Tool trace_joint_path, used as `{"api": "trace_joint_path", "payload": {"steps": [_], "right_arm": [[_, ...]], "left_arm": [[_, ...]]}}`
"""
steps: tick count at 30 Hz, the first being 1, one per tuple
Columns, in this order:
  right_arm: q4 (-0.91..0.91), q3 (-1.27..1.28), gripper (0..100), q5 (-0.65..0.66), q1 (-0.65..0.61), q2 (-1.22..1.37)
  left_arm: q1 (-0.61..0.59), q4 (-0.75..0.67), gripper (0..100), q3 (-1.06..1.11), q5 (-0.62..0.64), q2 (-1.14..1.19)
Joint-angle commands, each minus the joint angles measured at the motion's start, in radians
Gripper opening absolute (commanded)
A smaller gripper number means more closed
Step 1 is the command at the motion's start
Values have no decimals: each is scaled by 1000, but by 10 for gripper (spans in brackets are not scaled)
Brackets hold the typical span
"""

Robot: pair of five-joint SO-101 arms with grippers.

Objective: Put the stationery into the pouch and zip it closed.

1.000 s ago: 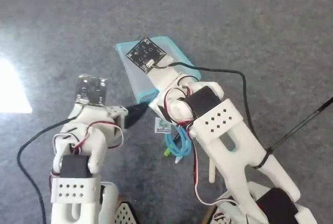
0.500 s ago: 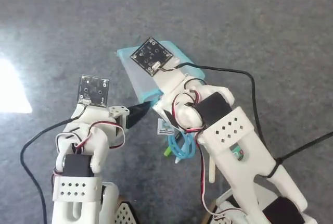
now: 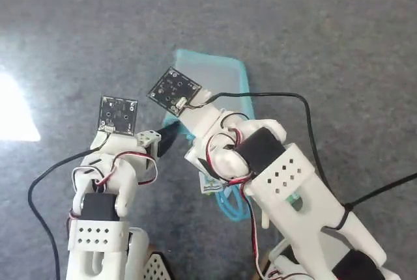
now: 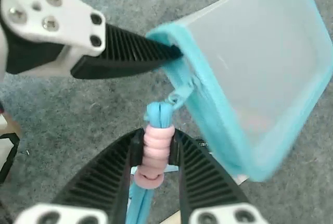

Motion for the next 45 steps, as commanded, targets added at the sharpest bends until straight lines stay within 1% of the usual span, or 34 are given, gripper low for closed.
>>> {"api": "trace_joint_path", "payload": {"steps": [1,6,11,14,17,19,20,21,25,27,29,37,41,43,45], "right_arm": [[15,-61,6,2,-4,-50],[35,-60,6,29,54,-50],[50,-58,6,44,139,-48],[48,-31,6,100,225,-51],[21,17,6,121,314,-48],[-18,52,6,121,369,-50],[-39,66,6,129,394,-48],[-59,78,6,147,415,-48],[-79,86,6,190,481,-48],[-81,86,6,190,495,-48],[-93,86,6,190,495,-48],[-104,92,9,192,512,-47],[-77,104,12,196,507,-47],[-38,112,48,230,478,-54],[10,107,130,226,453,-62]], "left_arm": [[-2,-34,183,-7,-43,6],[-2,-86,168,36,-68,6],[-5,-84,165,38,-68,6],[-8,-77,131,39,-68,6],[-2,-55,100,39,-61,6],[-2,-51,14,39,-61,6],[-2,-48,4,39,-60,6],[-2,-48,15,39,-54,6],[-2,-44,12,39,11,6],[-3,-21,12,38,64,6],[-5,-9,12,36,92,6],[-11,-9,12,39,100,6],[-11,-11,12,39,101,6],[-3,-15,12,42,103,6],[-3,-48,12,56,121,6]]}}
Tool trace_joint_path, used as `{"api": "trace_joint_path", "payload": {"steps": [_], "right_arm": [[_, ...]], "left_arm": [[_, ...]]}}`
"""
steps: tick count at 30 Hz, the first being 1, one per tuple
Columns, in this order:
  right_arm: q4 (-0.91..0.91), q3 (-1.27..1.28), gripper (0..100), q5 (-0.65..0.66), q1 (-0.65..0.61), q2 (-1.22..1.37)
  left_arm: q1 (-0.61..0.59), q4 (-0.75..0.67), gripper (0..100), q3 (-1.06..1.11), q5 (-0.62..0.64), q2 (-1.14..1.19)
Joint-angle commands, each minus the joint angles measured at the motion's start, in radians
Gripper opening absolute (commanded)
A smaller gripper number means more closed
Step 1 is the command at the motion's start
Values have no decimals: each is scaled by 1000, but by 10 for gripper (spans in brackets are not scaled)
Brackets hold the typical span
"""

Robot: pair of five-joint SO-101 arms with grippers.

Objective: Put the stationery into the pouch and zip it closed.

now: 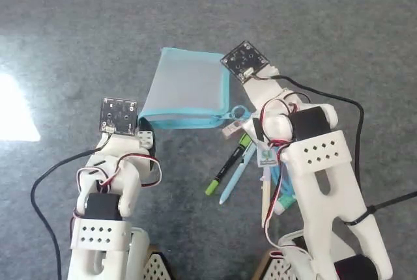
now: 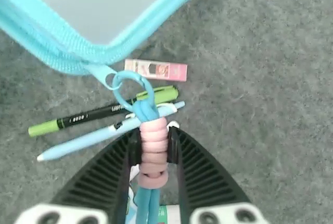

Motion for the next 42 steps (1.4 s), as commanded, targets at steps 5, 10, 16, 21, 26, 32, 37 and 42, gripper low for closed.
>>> {"api": "trace_joint_path", "payload": {"steps": [5,10,16,21,26,32,37,42], "right_arm": [[116,-17,335,-35,16,-61],[222,-15,387,-34,59,19],[249,46,338,-160,120,191],[88,209,281,-166,134,300],[114,315,261,18,148,231],[162,348,264,20,176,128],[91,420,263,29,176,163],[-44,423,263,198,183,202]], "left_arm": [[-17,-41,12,4,69,6],[-18,-44,12,2,84,2],[-140,-81,12,-10,89,5],[-141,-80,12,-5,84,6],[-140,-81,12,8,83,6],[-138,-86,12,5,83,6],[-138,-83,12,5,83,6],[-138,-81,12,8,83,6]]}}
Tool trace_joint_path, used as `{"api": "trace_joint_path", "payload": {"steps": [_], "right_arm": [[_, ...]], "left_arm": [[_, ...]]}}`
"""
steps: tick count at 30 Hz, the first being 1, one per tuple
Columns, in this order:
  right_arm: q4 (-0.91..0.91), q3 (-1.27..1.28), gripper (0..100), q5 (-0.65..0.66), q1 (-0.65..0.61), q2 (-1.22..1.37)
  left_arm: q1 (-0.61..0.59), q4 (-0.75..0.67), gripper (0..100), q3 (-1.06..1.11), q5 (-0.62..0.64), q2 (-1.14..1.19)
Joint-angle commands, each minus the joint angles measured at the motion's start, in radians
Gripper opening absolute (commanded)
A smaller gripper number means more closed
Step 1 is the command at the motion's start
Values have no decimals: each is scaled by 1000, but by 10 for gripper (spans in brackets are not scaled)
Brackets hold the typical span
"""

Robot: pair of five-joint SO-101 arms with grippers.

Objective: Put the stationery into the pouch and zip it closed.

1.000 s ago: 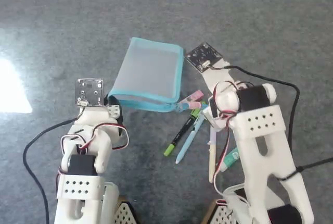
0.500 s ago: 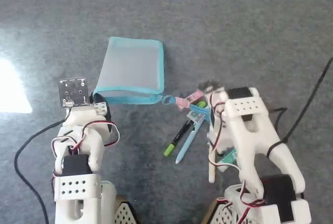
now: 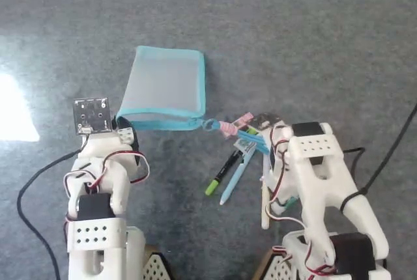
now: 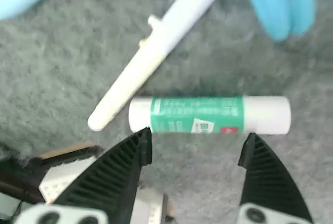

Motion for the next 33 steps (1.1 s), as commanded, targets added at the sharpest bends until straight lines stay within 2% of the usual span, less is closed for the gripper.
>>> {"api": "trace_joint_path", "payload": {"steps": [1,5,7,9,12,15,20,23,27,29,33], "right_arm": [[-105,-8,263,193,10,2],[-153,-3,263,500,-16,15],[-163,15,263,598,-27,21],[-197,23,263,632,-25,33],[-277,14,263,605,13,45],[-243,-71,263,470,74,18],[-44,-213,261,34,107,-64],[61,-196,260,-176,33,-62],[56,-129,260,-423,-68,-21],[19,-124,260,-474,-73,19],[-94,-126,259,-473,-4,104]], "left_arm": [[-3,-34,12,-7,15,5],[-3,-34,12,-7,15,5],[-3,-34,12,-7,15,5],[-3,-37,12,-7,15,5],[5,-38,12,-7,14,5],[34,-34,12,-4,3,5],[38,-38,12,-1,0,5],[38,-38,12,-1,0,5],[38,-38,12,-1,0,5],[38,-35,12,1,0,5],[34,-34,12,4,0,5]]}}
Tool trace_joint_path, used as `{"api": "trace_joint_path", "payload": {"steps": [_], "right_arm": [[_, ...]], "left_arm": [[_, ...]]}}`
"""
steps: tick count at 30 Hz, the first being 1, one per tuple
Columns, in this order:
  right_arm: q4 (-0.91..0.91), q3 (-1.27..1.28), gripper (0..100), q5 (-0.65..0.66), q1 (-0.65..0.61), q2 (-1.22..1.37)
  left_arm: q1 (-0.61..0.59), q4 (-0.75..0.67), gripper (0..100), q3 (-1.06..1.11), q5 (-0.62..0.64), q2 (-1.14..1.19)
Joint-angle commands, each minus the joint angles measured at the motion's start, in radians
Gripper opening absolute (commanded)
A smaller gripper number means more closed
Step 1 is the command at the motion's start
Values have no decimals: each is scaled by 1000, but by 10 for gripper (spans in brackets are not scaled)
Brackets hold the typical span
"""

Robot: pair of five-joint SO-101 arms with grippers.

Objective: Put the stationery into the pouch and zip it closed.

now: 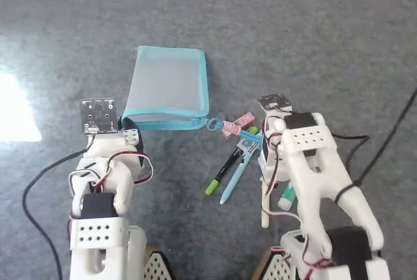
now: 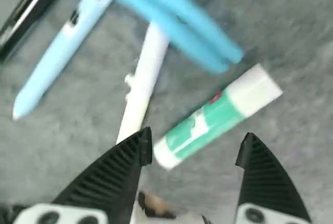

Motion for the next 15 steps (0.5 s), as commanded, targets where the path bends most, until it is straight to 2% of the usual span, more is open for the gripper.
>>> {"api": "trace_joint_path", "payload": {"steps": [1,5,9,13,15], "right_arm": [[-93,-9,260,-20,62,53],[-87,-9,260,-23,133,119],[-47,-9,259,-18,139,170],[-97,-11,258,-23,160,205],[-136,-11,217,-21,174,208]], "left_arm": [[2,-34,12,-8,2,5],[5,-34,12,-8,2,5],[6,-37,12,-8,2,5],[6,-34,12,-8,3,5],[6,-34,12,-8,3,5]]}}
